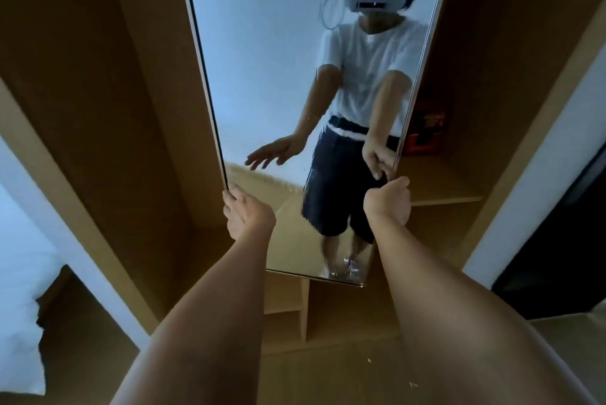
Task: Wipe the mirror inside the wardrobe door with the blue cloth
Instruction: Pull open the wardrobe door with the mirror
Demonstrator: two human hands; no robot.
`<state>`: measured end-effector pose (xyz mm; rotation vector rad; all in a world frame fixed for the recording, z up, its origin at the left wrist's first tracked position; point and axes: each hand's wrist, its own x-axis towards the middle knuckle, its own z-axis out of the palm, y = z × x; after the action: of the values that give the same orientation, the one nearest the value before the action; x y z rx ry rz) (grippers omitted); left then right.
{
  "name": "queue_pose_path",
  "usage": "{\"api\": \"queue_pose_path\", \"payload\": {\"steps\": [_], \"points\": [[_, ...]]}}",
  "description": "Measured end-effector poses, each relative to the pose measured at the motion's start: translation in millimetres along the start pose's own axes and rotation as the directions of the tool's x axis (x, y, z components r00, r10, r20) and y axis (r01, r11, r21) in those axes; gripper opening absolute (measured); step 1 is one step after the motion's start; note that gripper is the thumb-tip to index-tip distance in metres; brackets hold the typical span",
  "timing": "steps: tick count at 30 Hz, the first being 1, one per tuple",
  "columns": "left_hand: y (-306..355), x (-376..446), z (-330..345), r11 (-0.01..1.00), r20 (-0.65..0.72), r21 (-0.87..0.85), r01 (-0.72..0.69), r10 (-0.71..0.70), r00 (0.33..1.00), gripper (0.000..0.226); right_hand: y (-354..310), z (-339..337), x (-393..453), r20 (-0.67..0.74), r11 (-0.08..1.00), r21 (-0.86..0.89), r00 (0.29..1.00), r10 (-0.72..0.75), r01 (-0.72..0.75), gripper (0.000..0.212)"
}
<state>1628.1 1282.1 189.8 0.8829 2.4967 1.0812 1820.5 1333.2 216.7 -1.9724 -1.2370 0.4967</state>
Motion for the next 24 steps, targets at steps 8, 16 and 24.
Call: {"api": "queue_pose_path", "payload": {"steps": [8,16,24], "points": [[-18,37,2,0.998,-0.024,-0.006,0.058,-0.058,0.998,0.104,-15,17,27,0.106,0.927,-0.365,0.993,-0.049,0.085,0.073],[-28,54,2,0.999,0.085,0.043,0.029,-0.033,0.996,0.098,-25,31,45,0.154,0.959,-0.283,0.988,0.015,0.03,0.09],[-22,73,6,0.996,0.119,0.088,0.006,-0.017,0.993,0.095,-26,42,61,0.232,0.968,-0.244,0.973,0.001,0.057,0.091]]}}
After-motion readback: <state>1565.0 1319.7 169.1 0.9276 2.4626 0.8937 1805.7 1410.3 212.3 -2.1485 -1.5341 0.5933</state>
